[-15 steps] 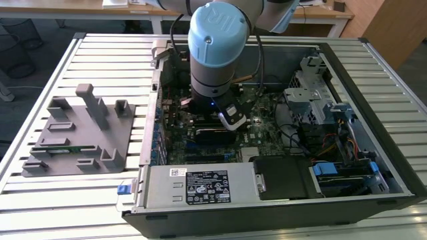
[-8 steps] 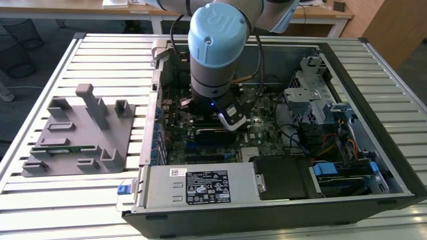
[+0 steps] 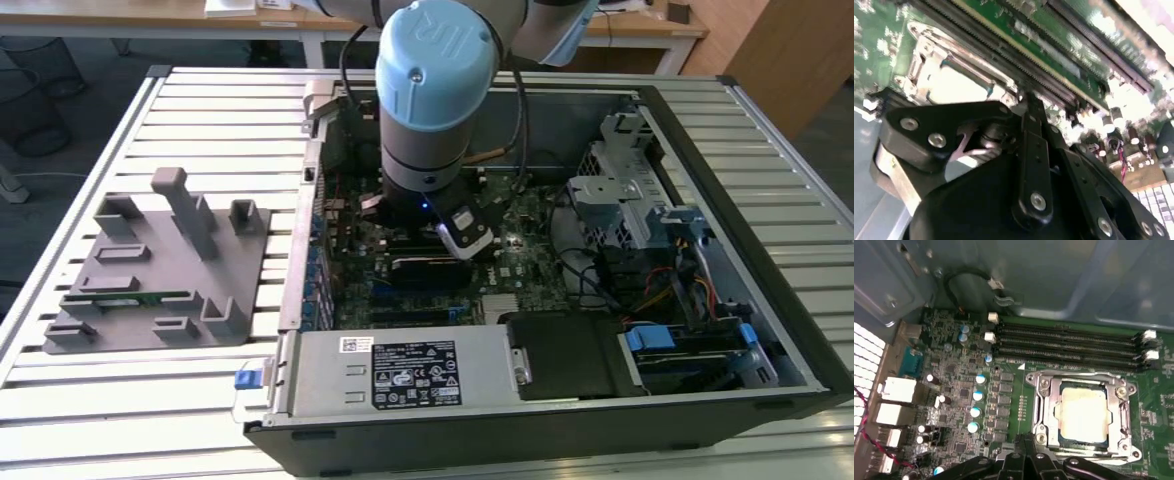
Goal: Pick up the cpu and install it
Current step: 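Install the second cpu locking lever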
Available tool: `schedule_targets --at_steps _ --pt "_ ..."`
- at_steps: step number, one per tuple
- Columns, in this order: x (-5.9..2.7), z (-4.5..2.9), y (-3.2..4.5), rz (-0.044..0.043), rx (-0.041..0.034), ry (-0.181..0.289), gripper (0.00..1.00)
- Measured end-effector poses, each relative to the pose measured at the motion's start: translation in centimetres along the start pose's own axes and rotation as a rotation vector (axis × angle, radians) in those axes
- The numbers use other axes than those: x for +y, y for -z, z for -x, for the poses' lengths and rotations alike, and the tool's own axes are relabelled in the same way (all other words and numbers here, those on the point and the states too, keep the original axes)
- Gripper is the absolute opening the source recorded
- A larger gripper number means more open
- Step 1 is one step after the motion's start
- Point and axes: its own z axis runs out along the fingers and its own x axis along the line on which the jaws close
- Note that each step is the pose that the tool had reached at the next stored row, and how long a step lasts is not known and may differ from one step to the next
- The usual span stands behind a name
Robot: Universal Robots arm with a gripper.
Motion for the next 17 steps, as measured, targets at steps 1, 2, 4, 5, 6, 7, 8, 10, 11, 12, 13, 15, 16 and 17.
schedule_targets --at_steps 1,2,4,5,6,7,8,10,11,12,13,15,16,17 --pt "0.09 0.0 0.3 -0.0004 0.0002 0.0 0.11" --pt "0.19 0.0 0.6 -0.0004 0.0002 0.0 0.11" --pt "0.39 0.0 1.21 -0.0005 0.0003 0.0 0.11" --pt "0.49 0.01 1.51 -0.0004 0.0002 0.0 0.11" --pt "0.58 0.01 1.78 -0.0005 0.0003 0.0 0.11" --pt "0.67 0.02 2.05 -0.0006 0.0003 0.0 0.11" --pt "0.78 0.02 2.34 -0.0004 0.0002 0.0 0.11" --pt "0.91 0.03 2.77 -0.0006 0.0004 0.0 0.11" --pt "0.95 0.03 2.86 -0.0006 0.0004 0.0 0.11" --pt "0.98 0.04 2.97 -0.0004 0.0002 0.0 0.11" --pt "1.02 0.04 3.08 -0.0004 0.0002 0.0 0.11" --pt "1.15 0.05 3.43 -0.0004 0.0002 0.0 0.11" --pt "1.21 0.05 3.62 -0.0005 0.0003 0.0 0.11" --pt "1.25 0.05 3.75 -0.0006 0.0004 0.0 0.11"
